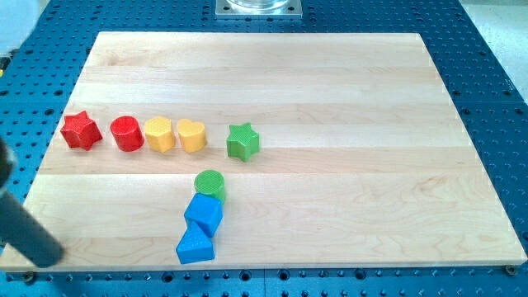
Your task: Move the triangle to the right of the green star
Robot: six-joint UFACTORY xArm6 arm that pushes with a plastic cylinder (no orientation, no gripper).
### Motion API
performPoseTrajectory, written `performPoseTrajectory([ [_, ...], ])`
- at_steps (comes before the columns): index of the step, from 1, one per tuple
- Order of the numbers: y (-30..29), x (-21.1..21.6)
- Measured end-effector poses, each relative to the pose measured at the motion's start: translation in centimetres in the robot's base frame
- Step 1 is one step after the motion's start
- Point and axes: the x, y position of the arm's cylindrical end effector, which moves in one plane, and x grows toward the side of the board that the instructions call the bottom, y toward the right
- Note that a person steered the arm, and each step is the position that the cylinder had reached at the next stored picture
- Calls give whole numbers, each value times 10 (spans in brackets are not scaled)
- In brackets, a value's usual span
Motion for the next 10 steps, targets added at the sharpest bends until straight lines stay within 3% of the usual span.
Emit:
performPoseTrajectory([
  [2,144,-3],
  [4,236,-74],
  [6,296,-62],
  [7,338,-18],
  [8,320,2],
  [10,216,0],
])
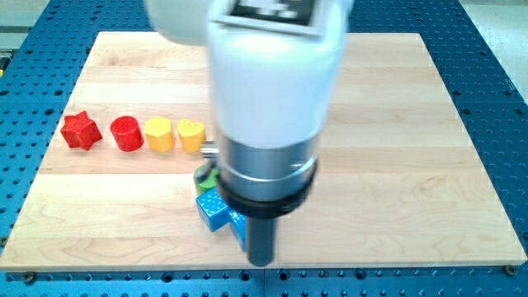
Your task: Move the triangle to the right of the green star
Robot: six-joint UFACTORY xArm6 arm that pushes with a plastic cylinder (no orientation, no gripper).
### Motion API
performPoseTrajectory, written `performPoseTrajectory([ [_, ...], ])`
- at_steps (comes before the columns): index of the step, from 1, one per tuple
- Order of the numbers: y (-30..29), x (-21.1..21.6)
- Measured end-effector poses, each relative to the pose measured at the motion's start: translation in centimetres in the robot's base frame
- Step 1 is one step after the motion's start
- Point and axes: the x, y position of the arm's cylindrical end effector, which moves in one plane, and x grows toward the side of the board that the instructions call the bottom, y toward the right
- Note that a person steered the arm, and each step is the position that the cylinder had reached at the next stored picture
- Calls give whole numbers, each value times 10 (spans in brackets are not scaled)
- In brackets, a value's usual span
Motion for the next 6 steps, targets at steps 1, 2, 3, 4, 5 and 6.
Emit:
performPoseTrajectory([
  [1,1,-17],
  [2,-4,-18],
  [3,-23,-7],
  [4,-20,-35],
  [5,10,-65],
  [6,42,-88],
])
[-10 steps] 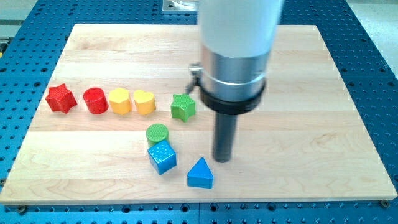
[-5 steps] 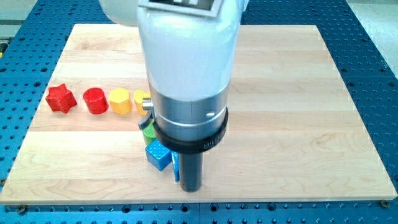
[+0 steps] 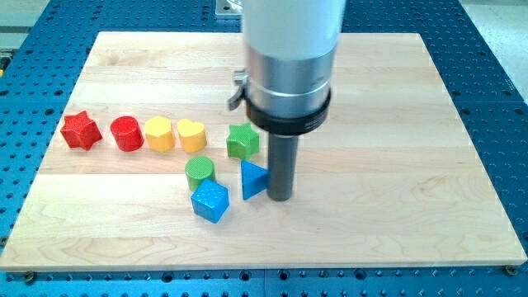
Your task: Move the triangle to the right of the green star
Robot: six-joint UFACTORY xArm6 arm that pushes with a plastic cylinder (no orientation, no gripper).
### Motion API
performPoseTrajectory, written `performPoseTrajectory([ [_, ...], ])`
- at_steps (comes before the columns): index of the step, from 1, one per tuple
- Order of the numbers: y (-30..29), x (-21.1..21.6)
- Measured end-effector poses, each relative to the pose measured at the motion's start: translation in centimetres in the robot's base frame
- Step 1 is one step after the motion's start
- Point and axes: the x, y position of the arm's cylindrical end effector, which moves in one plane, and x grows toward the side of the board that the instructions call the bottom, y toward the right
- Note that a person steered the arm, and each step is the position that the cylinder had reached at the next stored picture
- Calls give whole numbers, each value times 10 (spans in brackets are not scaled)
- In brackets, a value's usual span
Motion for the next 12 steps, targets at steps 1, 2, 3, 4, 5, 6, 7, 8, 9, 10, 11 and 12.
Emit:
performPoseTrajectory([
  [1,-8,15],
  [2,-51,54],
  [3,-78,41],
  [4,-35,4],
  [5,16,-30],
  [6,33,-36],
  [7,19,-12],
  [8,-21,6],
  [9,-31,-22],
  [10,4,-37],
  [11,26,-54],
  [12,28,-39],
])
